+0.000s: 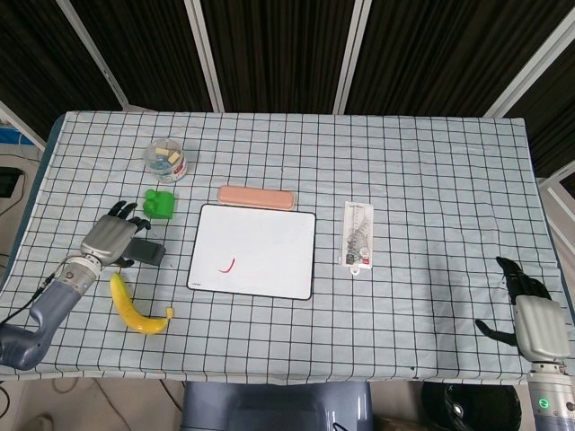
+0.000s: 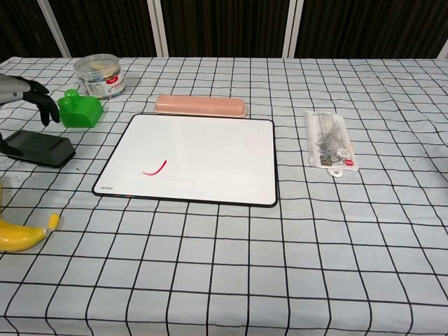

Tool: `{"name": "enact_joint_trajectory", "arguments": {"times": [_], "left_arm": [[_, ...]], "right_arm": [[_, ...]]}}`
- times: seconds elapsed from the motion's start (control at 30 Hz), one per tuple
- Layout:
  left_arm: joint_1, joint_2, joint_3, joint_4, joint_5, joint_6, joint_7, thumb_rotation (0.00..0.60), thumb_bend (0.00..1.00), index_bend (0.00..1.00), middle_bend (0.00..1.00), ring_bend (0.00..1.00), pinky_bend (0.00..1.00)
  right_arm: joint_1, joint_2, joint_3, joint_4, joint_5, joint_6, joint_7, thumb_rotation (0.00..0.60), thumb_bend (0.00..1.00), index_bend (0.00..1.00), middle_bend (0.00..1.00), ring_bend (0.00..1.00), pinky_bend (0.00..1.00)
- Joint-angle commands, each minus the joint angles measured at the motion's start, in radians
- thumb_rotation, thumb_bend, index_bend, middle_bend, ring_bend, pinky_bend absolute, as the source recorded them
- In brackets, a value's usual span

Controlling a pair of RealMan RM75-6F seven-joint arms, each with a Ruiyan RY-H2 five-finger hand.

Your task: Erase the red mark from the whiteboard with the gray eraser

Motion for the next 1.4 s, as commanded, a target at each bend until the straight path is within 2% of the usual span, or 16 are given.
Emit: {"name": "enact_joint_trajectory", "arguments": {"times": [0.03, 0.63, 1.0, 1.2, 1.4], "left_arm": [[-0.005, -0.009, 0.005, 0.01, 0.003, 0.0, -0.001, 0.6, 0.13, 0.3, 0.33, 0.0, 0.0], [-0.016, -0.05, 0.034, 0.067, 0.02, 0.012, -0.013, 0.6, 0.13, 0.34, 0.37, 0.0, 0.0], [-0.023, -0.066, 0.049, 0.089, 0.029, 0.011, -0.01, 0.6, 0.17, 0.42, 0.45, 0.0, 0.0], [-0.022, -0.036, 0.04, 0.049, 0.034, 0.045, -0.015, 0.6, 0.19, 0.43, 0.46, 0.01, 0.0], [-0.025, 0.053, 0.022, -0.087, 0.029, 0.074, 0.009, 0.6, 0.19, 0.43, 0.46, 0.01, 0.0]], "right_arm": [[0.0, 0.0, 0.0, 0.0, 0.001, 0.0, 0.0, 0.6, 0.08, 0.1, 0.13, 0.22, 0.22], [-0.001, 0.004, 0.0, -0.004, 0.005, -0.002, 0.003, 0.6, 0.08, 0.1, 0.13, 0.22, 0.22], [0.0, 0.005, 0.0, -0.007, 0.009, -0.006, 0.004, 0.6, 0.08, 0.11, 0.13, 0.22, 0.22], [0.0, 0.006, 0.0, -0.008, 0.008, -0.006, 0.006, 0.6, 0.08, 0.11, 0.13, 0.22, 0.22], [-0.001, 0.006, -0.001, -0.009, 0.004, -0.003, 0.007, 0.6, 0.08, 0.11, 0.13, 0.22, 0.22]]}}
